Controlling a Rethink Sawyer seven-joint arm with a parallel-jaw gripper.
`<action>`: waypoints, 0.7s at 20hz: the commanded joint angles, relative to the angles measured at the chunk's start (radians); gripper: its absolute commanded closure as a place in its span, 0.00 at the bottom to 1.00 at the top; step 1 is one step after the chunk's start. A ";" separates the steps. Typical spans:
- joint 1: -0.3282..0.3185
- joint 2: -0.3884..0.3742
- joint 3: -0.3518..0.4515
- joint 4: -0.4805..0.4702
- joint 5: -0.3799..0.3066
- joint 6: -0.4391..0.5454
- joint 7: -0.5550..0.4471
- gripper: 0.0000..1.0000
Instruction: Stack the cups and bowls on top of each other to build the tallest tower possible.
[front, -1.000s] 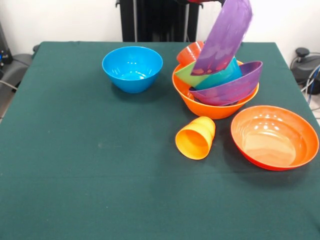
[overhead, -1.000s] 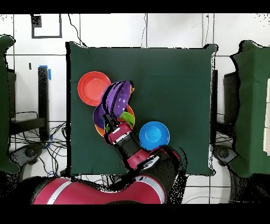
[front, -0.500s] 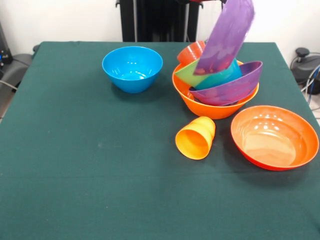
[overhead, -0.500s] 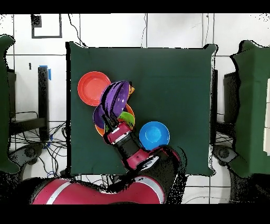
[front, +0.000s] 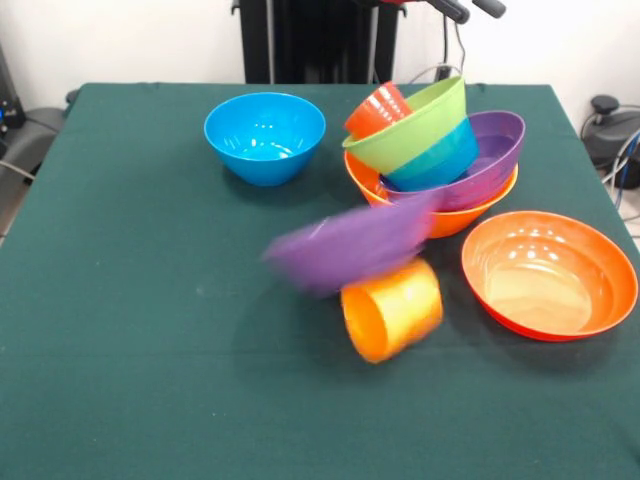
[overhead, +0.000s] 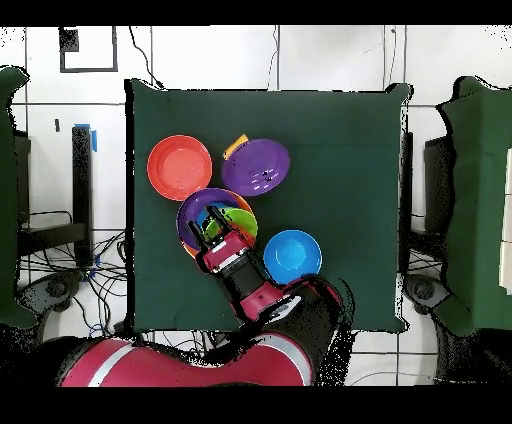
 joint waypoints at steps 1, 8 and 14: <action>0.018 0.005 0.108 -0.019 -0.016 0.164 0.149 0.00; 0.018 0.005 0.109 -0.020 -0.012 0.160 0.146 0.00; 0.032 0.000 0.095 -0.026 -0.025 0.196 0.153 0.00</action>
